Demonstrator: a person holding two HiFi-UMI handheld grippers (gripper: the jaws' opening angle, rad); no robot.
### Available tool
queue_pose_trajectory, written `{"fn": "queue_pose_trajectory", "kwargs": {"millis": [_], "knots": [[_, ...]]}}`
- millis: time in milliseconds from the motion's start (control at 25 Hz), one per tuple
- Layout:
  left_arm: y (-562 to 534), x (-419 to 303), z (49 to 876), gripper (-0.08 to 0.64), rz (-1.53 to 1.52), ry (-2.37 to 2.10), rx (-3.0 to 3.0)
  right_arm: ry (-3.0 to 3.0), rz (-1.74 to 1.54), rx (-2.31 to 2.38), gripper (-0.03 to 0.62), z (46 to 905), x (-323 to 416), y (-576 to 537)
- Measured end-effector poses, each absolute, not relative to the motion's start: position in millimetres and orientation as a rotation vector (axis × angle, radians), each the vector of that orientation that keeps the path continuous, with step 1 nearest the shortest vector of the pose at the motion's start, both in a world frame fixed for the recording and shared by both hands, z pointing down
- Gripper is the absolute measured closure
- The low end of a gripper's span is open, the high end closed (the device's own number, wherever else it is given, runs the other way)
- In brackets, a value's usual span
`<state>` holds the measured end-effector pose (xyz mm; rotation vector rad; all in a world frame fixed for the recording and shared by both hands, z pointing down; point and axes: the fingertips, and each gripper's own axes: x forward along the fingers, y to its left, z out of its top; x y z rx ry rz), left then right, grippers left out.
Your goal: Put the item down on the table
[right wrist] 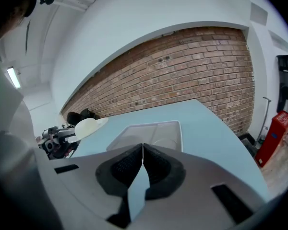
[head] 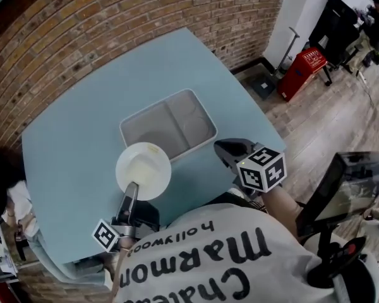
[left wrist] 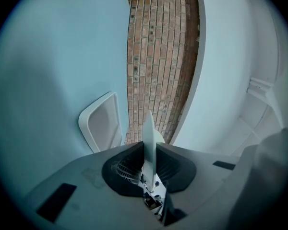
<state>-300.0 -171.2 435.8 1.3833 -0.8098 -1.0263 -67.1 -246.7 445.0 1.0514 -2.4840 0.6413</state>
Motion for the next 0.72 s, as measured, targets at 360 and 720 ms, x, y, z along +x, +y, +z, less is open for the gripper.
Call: {"fn": "queue_pose_trajectory", "kwargs": {"millis": [360, 720], "knots": [[-214.5, -250.2, 439.6, 0.522, -1.054, -0.826, 1.328, -2.45, 0.626, 0.908, 0.581, 451.1, -39.0, -295.2], [-247.5, -194.6, 447.6, 0.522, -1.079, -0.917, 1.257, -2.42, 0.703, 0.825, 0.581, 469.2, 20.2, -330.3]]}}
